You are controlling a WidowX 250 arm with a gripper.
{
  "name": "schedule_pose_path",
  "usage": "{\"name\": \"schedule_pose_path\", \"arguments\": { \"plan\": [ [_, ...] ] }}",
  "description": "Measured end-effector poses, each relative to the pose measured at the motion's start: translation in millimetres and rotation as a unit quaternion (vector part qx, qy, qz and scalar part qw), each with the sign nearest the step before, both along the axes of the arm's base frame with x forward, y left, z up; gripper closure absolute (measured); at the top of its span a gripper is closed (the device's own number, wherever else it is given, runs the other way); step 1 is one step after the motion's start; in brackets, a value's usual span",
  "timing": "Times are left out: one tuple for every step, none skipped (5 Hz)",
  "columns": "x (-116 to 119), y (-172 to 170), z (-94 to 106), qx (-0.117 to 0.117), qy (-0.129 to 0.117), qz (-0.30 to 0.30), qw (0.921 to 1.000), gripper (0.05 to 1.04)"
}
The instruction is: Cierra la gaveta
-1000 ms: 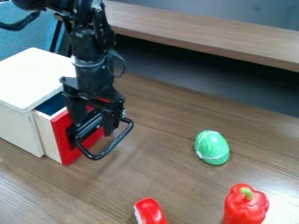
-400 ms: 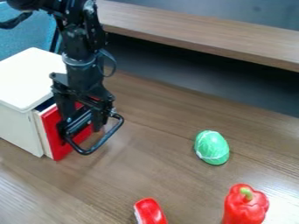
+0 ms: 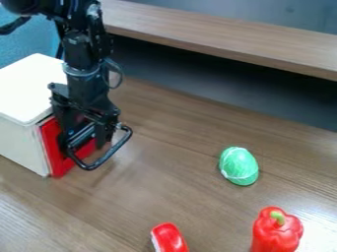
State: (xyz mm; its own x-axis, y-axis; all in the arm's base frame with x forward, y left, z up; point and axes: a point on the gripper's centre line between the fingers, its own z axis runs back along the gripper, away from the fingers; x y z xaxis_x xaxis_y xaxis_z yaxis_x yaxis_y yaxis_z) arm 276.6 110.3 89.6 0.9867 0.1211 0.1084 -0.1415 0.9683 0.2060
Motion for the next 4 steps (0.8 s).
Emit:
{"name": "schedule_pose_path", "arguments": {
  "plan": [
    [-1,5,0.8,0.016,0.001,0.002,0.9999,0.085],
    [0,6,1.4,0.019,-0.002,0.001,0.9998,0.085],
    [4,-8,-0.6,-0.011,-0.005,-0.02,0.9997,0.084],
    [7,-38,-3.0,-0.088,-0.006,-0.076,0.9932,0.084]
  ]
}}
